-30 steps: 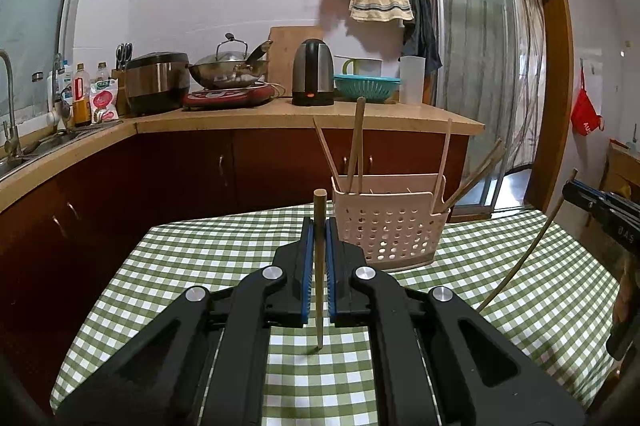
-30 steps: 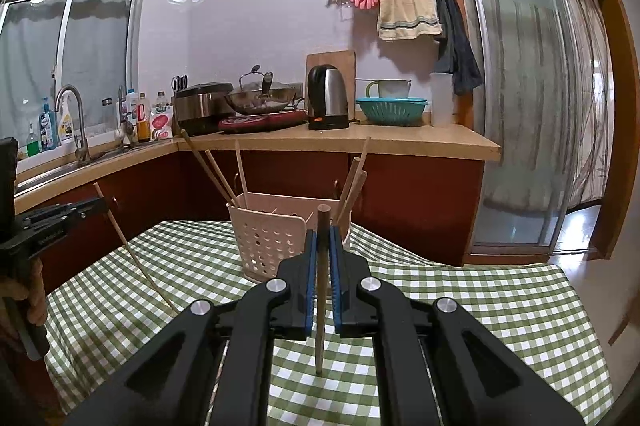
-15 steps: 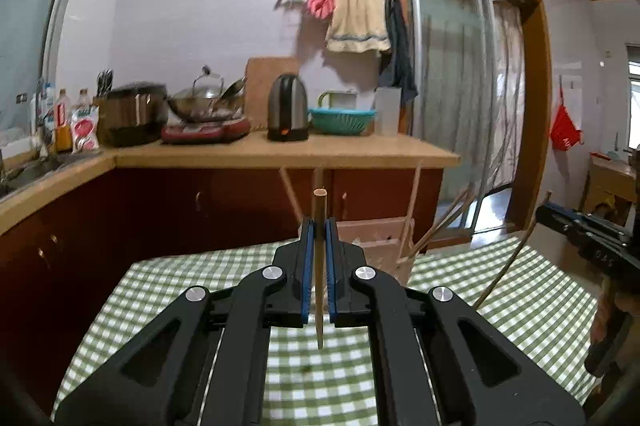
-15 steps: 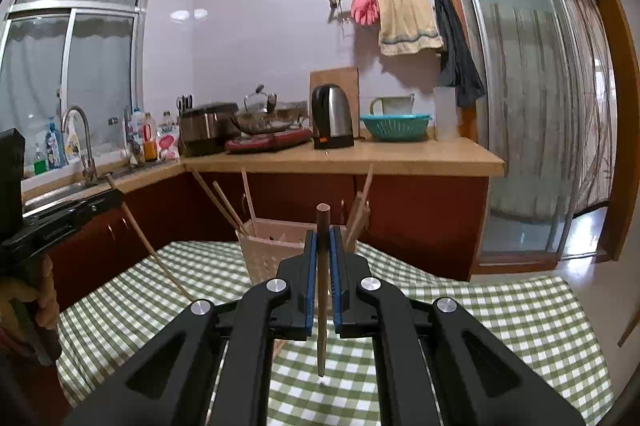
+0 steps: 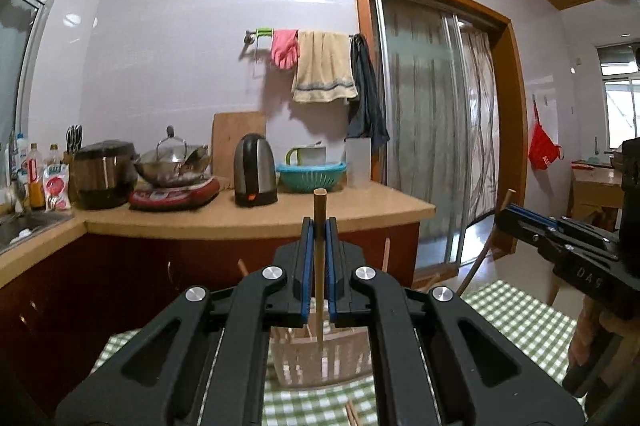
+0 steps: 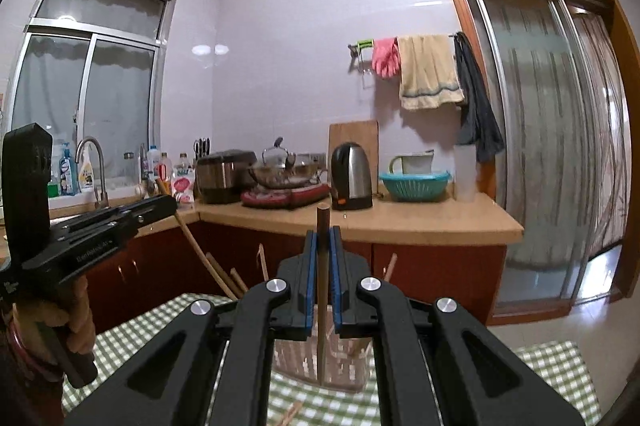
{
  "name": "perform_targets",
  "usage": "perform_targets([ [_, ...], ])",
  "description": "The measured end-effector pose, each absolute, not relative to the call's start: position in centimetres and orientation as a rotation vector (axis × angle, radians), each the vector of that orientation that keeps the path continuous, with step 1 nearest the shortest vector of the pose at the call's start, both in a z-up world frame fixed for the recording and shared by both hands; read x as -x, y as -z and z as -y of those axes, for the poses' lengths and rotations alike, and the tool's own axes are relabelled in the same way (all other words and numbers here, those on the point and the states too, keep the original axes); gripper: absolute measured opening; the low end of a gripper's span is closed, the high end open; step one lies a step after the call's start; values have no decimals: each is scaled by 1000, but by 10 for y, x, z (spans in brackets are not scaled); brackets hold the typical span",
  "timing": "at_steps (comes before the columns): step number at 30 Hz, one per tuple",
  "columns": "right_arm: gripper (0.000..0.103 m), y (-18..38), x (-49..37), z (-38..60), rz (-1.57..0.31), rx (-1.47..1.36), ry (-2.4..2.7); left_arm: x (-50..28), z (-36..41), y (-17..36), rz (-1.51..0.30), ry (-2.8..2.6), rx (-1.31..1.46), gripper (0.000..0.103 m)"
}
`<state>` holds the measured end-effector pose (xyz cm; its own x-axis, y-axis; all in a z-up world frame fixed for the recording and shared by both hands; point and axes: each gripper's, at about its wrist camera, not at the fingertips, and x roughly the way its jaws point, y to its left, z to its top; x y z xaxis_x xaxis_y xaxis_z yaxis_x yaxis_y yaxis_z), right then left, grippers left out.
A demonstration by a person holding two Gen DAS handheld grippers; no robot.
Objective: Organize utensils
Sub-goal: 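Lift both held chopsticks upright and carry them over the beige caddy, then lower both chopsticks into the caddy and open both grippers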
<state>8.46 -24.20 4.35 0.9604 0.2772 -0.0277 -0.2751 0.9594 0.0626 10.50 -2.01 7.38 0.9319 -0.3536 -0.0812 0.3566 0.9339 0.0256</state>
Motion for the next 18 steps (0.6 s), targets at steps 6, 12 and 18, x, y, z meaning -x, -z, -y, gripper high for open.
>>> perform_targets([
  [6,7,-54,-113,239,11,-63,-267,-130,26,-84,-43,350,-33,6],
  [12,7,-43,-144,239,4,-50,-237,-156,30,-78,-63,331,-34,6],
  [18,7,-21,-165,237,-41,-43,-231,-174,31,-59,-107,311,-53,6],
])
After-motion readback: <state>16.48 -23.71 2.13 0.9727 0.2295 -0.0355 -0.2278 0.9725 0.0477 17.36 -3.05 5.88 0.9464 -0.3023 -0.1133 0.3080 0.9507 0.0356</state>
